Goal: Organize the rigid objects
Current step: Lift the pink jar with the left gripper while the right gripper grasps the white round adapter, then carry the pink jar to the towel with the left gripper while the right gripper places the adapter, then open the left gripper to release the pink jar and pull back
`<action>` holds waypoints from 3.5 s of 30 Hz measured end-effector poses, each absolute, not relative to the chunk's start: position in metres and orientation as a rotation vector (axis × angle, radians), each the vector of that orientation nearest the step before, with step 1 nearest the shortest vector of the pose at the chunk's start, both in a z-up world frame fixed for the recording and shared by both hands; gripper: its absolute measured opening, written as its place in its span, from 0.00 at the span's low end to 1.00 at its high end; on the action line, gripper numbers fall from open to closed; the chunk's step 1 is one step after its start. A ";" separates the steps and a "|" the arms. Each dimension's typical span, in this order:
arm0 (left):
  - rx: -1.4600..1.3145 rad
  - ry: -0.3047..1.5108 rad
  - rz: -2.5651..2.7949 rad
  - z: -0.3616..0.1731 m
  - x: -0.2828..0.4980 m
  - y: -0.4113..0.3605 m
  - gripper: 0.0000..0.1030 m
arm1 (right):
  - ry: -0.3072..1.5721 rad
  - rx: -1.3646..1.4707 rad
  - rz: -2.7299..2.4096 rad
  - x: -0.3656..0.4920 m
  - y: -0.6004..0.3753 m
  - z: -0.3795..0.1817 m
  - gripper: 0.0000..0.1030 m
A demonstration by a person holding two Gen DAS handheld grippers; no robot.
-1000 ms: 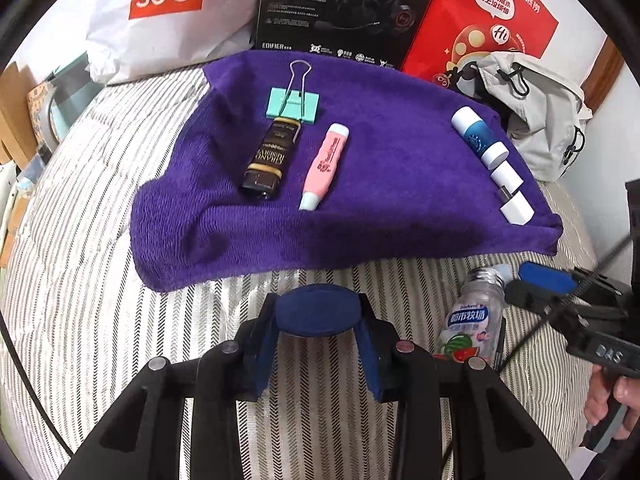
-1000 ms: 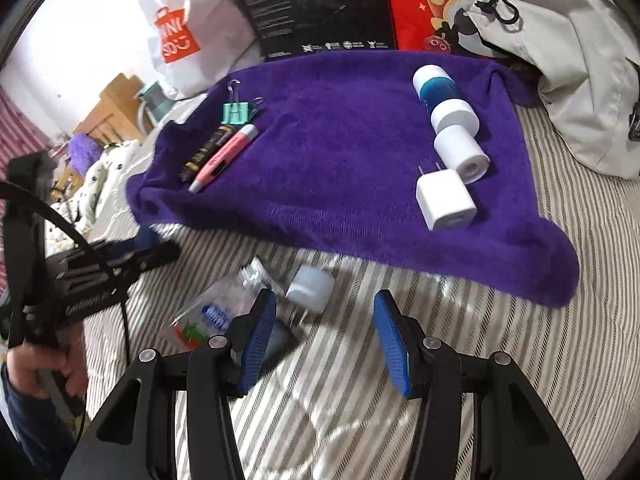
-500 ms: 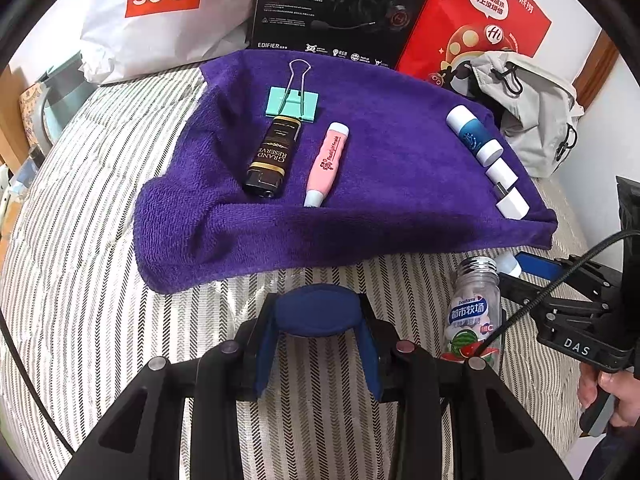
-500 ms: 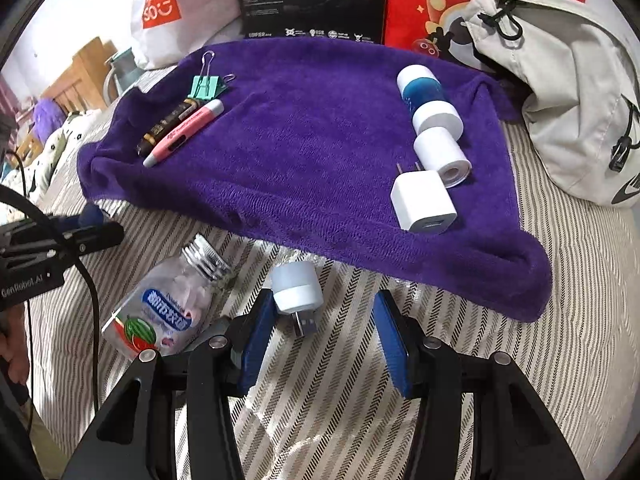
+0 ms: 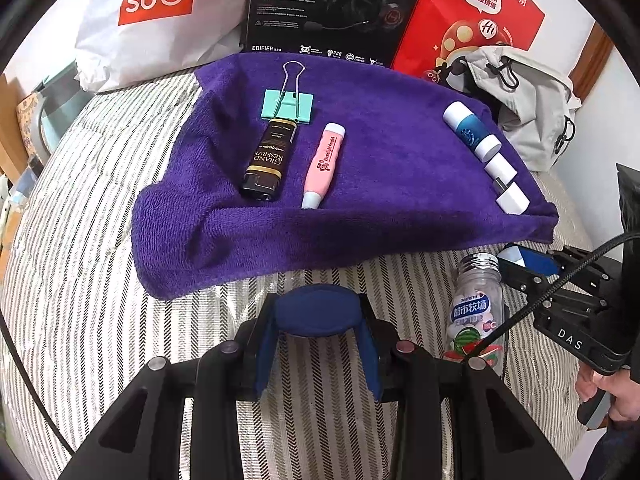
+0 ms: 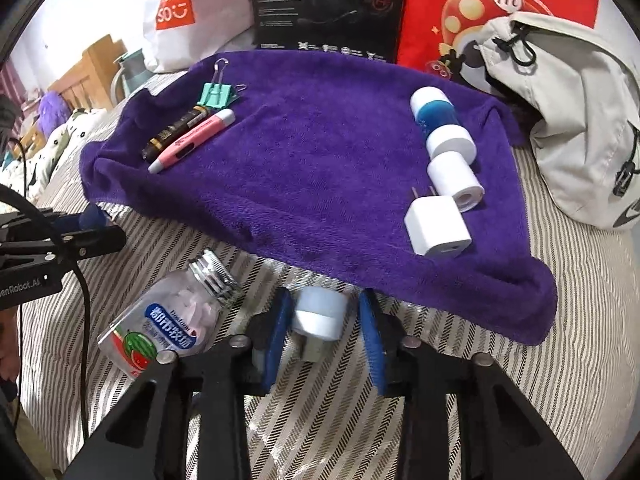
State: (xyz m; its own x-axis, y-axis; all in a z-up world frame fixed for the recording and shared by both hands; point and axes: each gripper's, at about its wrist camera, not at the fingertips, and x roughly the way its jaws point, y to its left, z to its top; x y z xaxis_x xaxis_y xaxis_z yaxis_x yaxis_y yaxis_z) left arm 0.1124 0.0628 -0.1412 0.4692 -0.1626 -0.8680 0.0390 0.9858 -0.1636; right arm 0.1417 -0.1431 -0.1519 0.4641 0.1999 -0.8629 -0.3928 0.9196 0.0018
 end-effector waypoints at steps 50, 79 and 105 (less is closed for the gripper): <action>-0.080 0.996 -0.160 -0.088 0.162 0.076 0.33 | 1.001 -0.115 0.461 0.230 -0.172 -0.112 0.23; -0.073 1.014 -0.190 -0.098 0.186 0.069 0.33 | 1.088 -0.267 0.432 0.254 -0.149 -0.145 0.39; 0.069 1.060 -0.248 -0.138 0.207 0.012 0.34 | 1.027 -0.062 0.343 0.153 -0.227 -0.096 0.50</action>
State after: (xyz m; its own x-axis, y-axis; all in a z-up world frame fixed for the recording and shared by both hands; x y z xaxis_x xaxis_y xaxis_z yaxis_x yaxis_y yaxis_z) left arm 0.2068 0.0120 -0.1379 0.4638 -0.1682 -0.8698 0.2344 0.9701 -0.0626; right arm 0.1533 -0.2266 -0.0962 0.4691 0.2508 -0.8468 -0.3087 0.9449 0.1089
